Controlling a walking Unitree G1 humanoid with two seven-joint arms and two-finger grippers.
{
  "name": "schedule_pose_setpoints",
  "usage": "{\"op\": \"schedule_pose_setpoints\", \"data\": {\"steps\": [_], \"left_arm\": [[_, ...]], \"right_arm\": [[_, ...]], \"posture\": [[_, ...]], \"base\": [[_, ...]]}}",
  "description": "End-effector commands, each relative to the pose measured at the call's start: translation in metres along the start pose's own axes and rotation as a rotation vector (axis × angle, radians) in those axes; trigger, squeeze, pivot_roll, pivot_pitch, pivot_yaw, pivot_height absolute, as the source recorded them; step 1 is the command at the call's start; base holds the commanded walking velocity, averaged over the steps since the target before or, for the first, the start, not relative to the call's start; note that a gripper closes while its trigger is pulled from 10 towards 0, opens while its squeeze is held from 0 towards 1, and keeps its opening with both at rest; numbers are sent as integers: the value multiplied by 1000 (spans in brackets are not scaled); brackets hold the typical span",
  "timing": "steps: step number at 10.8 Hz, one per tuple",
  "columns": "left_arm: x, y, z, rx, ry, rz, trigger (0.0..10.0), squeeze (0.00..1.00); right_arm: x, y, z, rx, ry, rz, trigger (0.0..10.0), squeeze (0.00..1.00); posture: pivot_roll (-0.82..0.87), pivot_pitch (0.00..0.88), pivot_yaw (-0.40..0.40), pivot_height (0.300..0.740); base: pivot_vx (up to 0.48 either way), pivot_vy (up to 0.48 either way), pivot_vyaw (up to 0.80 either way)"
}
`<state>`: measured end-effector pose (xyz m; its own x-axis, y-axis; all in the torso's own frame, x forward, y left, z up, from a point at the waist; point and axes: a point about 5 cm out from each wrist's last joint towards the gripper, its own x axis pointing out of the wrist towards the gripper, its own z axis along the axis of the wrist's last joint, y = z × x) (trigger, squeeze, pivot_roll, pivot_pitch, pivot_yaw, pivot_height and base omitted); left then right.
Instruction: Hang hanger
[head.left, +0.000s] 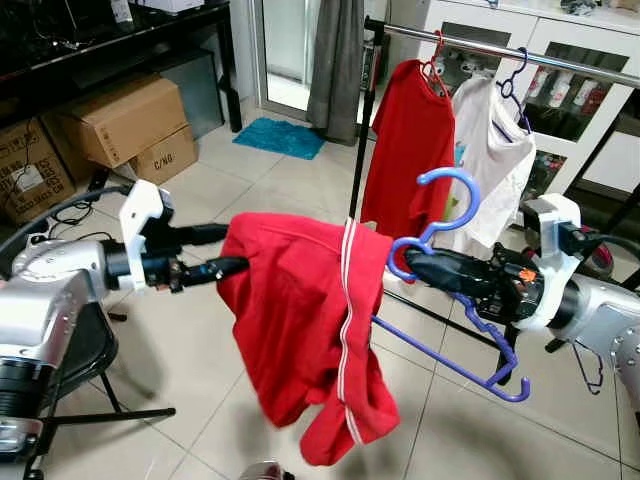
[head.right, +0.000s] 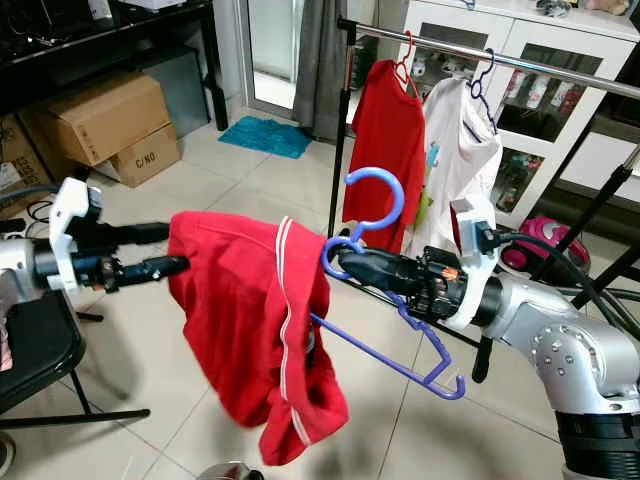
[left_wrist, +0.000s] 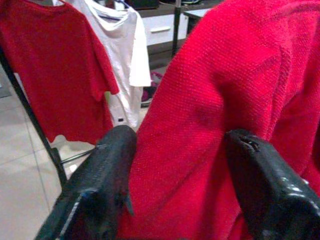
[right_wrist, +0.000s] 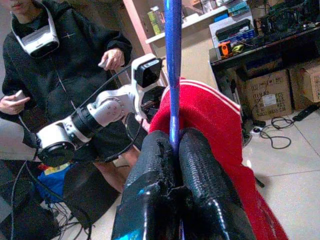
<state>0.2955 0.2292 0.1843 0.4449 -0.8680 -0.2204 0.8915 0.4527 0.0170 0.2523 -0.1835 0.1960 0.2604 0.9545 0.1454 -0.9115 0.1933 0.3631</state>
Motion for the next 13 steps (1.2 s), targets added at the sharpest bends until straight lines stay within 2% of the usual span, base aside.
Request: {"op": "schedule_pose_setpoints", "data": {"steps": [1,7,9,13], "left_arm": [[2,-1,3,11,2,-17,0,0],[-1,-2,1,-17,-6,-6,0,0],[-4,0,0,-26,-10,39,0,0],[-29,10,-1,-30,-27,183,0,0]], "right_arm": [[0,5,15,-51,-27,39,10000,0],[1,2,17,-57,-38,27,10000,0],[1,2,18,-58,-41,26,10000,0],[-2,0,20,-60,-53,10,10000,0]], "posture": [[83,0,5,740],[90,0,3,740],[90,0,5,740],[96,0,1,740]], "base": [[0,0,0],[0,0,0],[0,0,0],[0,0,0]]}}
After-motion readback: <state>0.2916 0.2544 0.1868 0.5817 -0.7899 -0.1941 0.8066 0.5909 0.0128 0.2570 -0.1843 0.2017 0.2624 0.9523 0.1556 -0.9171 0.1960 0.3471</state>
